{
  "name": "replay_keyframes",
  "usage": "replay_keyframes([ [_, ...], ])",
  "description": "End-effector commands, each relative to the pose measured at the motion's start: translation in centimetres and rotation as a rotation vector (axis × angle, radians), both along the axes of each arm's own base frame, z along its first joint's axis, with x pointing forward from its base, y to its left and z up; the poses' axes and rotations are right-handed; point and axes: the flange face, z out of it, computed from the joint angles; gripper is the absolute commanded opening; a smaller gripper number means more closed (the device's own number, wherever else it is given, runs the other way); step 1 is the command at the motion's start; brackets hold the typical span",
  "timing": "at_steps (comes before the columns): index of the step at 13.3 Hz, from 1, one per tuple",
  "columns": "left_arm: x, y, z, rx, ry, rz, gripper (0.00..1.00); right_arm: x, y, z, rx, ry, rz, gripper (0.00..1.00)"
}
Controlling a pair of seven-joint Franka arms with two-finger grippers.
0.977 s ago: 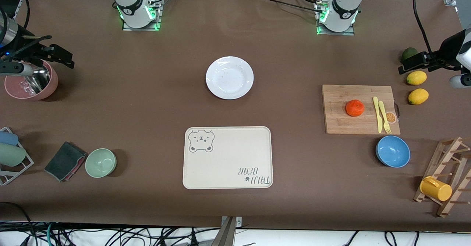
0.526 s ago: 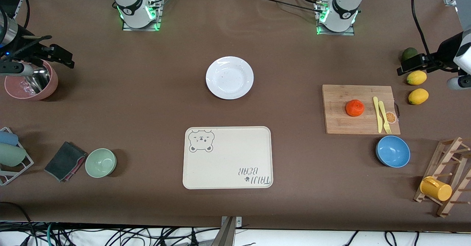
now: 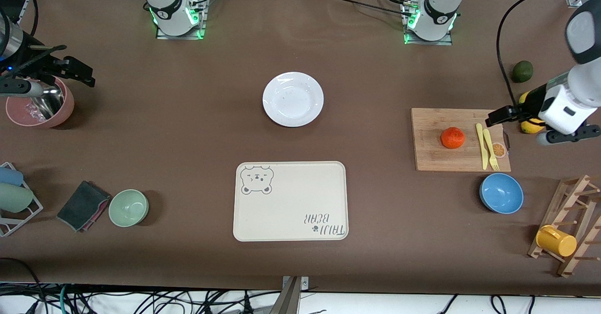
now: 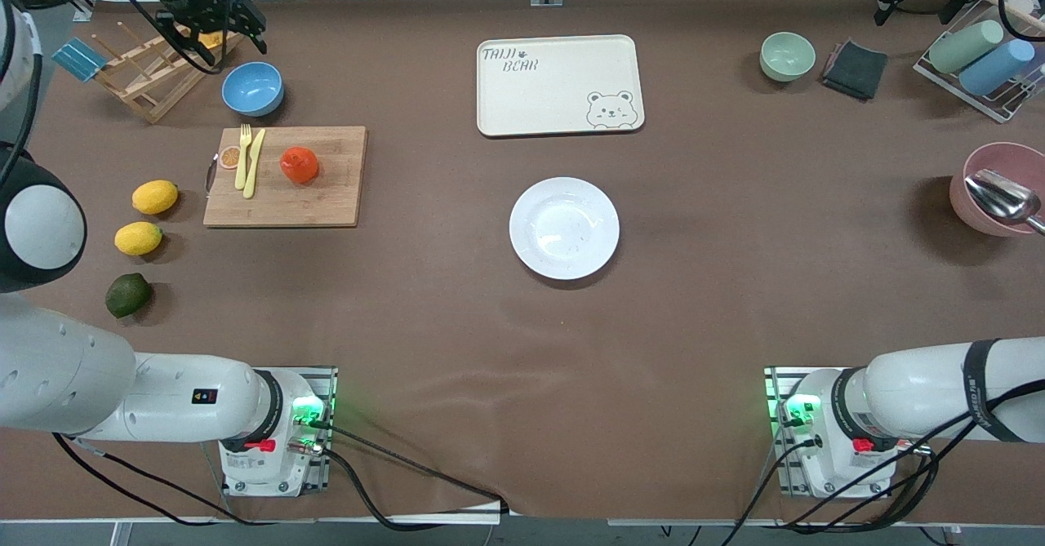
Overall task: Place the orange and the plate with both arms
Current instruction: 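Reach the left gripper down to the orange on the cutting board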
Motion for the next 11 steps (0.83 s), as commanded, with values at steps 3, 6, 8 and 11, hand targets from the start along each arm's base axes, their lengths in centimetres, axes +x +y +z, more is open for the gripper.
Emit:
replay_keyframes([
  [3,1.7,-0.3,-6.6,0.011,0.032,-0.025,1.0,-0.2,-0.1,0.4,0.015,0.013,0.005,1.0],
  [6,2.2,-0.3,-10.9,0.007,0.009,-0.008,1.0,-0.3,-0.1,0.4,0.015,0.019,0.005,1.0],
  [8,1.1,-0.6,-14.2,0.009,-0.036,0.006,1.0,-0.4,0.0,0.4,0.015,0.022,0.005,1.0],
  [11,-0.6,-2.1,-17.0,0.013,-0.066,-0.013,1.0,-0.3,0.0,0.5,0.015,0.019,0.005,1.0],
])
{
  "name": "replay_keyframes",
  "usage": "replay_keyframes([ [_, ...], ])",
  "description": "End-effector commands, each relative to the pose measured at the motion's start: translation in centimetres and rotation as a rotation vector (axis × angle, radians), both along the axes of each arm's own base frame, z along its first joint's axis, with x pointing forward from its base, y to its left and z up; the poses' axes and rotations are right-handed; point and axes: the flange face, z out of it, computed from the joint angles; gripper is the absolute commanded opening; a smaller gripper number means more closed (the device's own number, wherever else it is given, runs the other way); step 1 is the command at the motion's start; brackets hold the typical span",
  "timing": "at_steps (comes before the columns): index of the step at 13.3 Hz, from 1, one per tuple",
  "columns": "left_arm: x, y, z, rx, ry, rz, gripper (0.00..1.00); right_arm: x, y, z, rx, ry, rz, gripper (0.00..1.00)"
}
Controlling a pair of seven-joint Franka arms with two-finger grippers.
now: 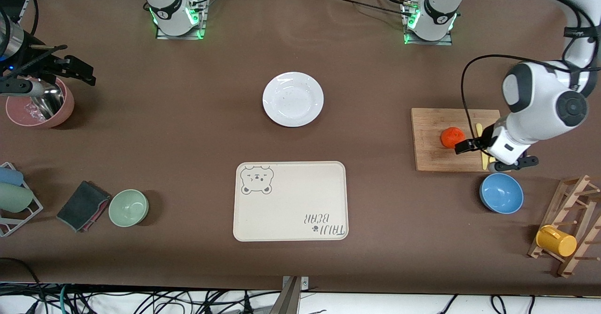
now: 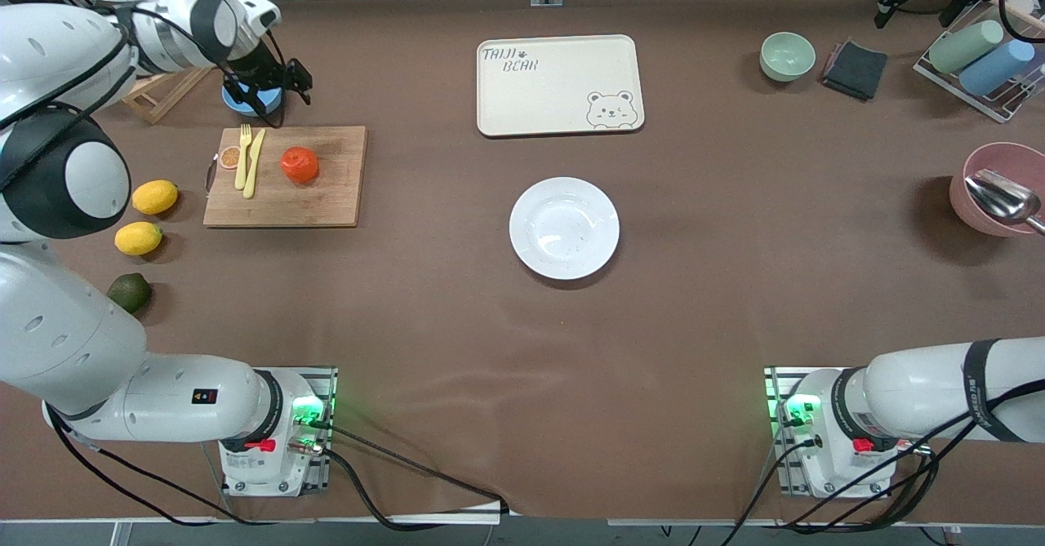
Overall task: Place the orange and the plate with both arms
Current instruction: 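Reach the left gripper down to the orange on the cutting board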
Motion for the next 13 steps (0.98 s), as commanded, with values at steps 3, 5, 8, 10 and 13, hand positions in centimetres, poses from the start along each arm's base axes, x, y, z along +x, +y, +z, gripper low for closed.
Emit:
replay_keyframes([
  [3,-3.7,-1.2,-3.3,-0.005,-0.05,-0.014,1.0,-0.1,-0.1,0.5,0.015,0.005,0.003,1.0],
  [5,-3.9,-0.7,-3.4,-0.004,-0.051,-0.024,1.0,-0.2,-0.1,0.6,0.015,0.005,0.005,1.0],
  [8,-4.0,2.1,-3.4,-0.005,-0.059,-0.059,1.0,-0.1,0.2,0.6,0.014,0.004,0.005,1.0],
  [10,-4.2,2.4,-3.9,-0.006,-0.05,-0.059,1.0,-0.1,0.4,0.7,0.014,0.002,0.008,1.0],
  [13,-4.2,2.2,-4.3,-0.006,-0.058,-0.051,1.0,-0.2,0.7,0.6,0.012,0.003,0.01,1.0],
])
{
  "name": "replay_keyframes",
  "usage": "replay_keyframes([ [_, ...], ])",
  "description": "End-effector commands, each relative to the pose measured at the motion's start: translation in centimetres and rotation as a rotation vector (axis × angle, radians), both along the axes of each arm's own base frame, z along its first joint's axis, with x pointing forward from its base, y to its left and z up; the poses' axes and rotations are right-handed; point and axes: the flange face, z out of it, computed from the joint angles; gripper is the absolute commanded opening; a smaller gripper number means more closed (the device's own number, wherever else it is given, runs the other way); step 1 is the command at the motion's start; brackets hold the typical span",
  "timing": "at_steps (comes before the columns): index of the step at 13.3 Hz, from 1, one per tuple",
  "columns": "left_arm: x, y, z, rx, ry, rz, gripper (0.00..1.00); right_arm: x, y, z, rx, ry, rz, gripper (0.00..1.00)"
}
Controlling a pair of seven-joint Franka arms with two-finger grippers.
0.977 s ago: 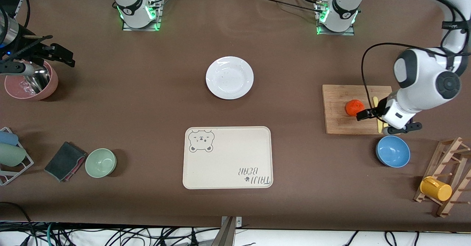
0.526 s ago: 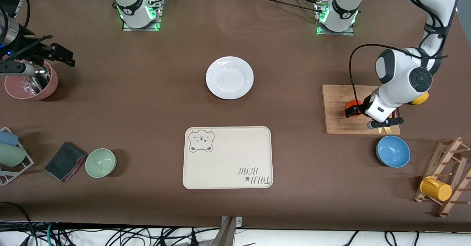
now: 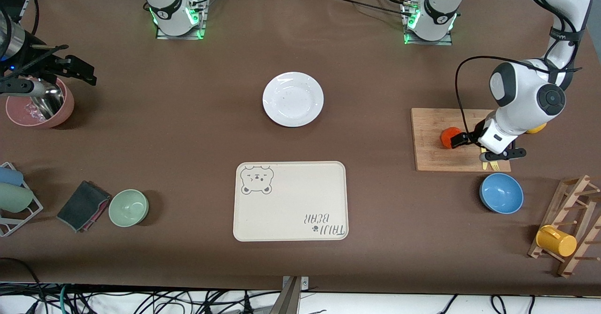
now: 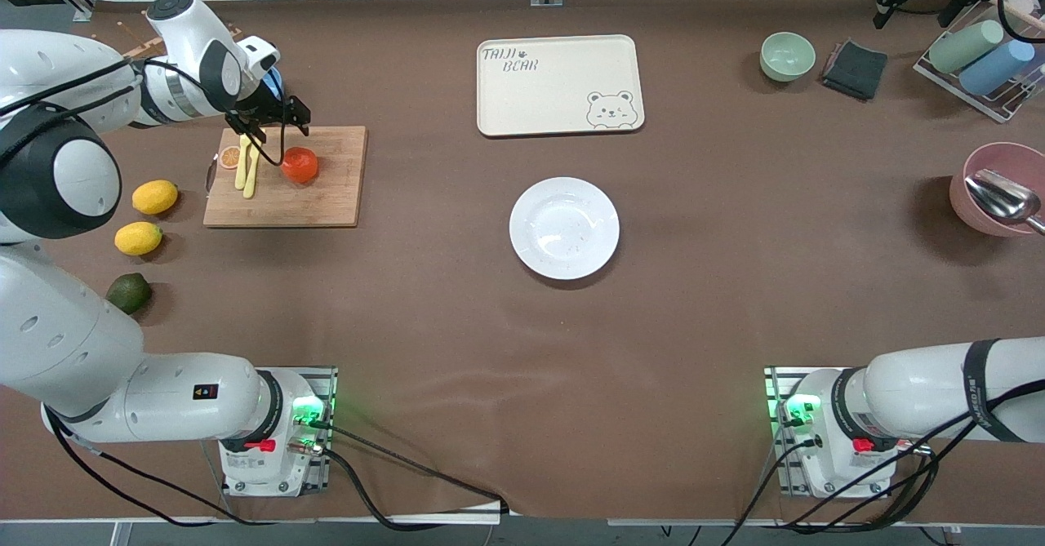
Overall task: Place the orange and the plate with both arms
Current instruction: 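Close the left gripper around the orange and lift it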
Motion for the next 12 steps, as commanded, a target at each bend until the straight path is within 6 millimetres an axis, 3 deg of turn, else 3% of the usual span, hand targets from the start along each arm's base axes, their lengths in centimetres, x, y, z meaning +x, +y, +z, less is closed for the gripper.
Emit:
replay_keyframes([
  [1,-0.8,-0.5,0.1,-0.012,-0.017,-0.011,1.0,-0.1,0.4,0.7,0.012,0.002,0.005,1.0],
  [12,-1.5,-0.4,-3.3,0.002,-0.038,-0.003,1.0,-0.3,0.4,0.5,0.012,0.012,0.003,1.0],
])
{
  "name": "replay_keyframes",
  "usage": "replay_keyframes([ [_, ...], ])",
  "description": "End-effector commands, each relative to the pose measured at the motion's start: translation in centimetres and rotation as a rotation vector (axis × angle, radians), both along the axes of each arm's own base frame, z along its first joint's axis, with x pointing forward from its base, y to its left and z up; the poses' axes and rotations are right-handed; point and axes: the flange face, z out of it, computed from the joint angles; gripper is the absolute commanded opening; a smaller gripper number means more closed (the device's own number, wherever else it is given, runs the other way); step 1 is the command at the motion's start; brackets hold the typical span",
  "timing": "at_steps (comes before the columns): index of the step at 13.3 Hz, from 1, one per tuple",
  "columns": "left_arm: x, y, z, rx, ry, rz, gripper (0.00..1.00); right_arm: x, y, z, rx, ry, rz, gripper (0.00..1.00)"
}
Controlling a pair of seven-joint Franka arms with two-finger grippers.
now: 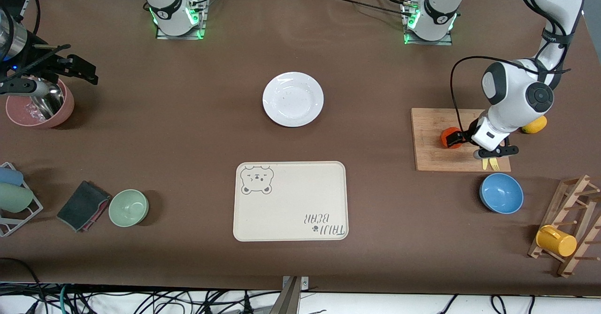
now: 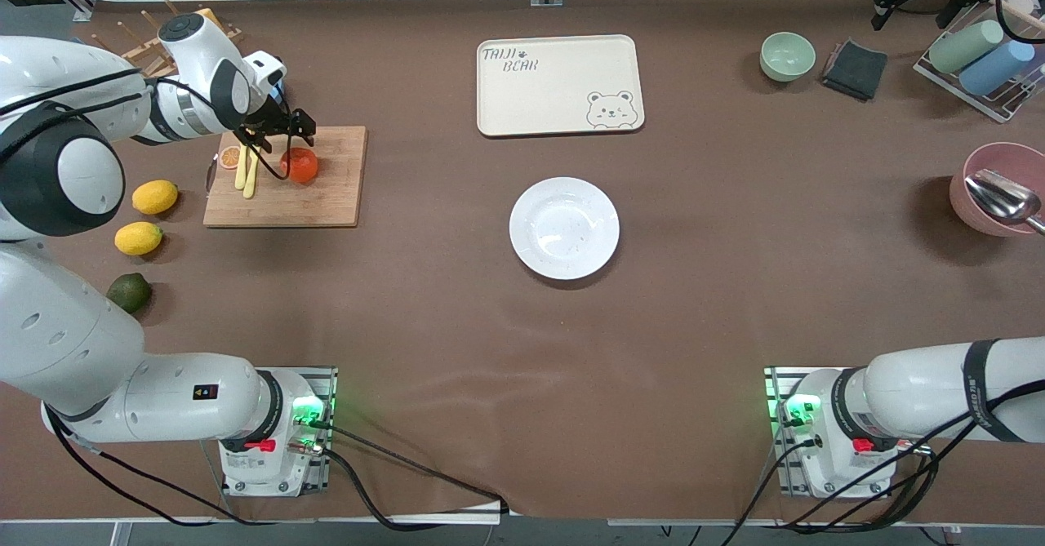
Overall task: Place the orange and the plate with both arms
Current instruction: 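Close the left gripper around the orange and lift it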
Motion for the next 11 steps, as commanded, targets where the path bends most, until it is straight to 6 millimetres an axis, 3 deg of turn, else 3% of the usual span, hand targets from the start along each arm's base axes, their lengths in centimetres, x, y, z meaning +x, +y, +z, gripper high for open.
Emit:
replay_keyframes([
  [1,-0.1,-0.3,-1.0,-0.007,-0.019,-0.004,1.0,-0.2,0.2,0.6,0.012,0.004,0.0,1.0],
  [6,-1.2,-1.8,-1.7,-0.024,-0.006,-0.011,1.0,-0.3,0.1,0.6,0.012,0.011,-0.002,1.0],
  [11,-1.4,-1.9,-1.9,-0.031,-0.018,0.003,0.98,-0.3,0.1,0.6,0.012,0.013,-0.002,1.0],
])
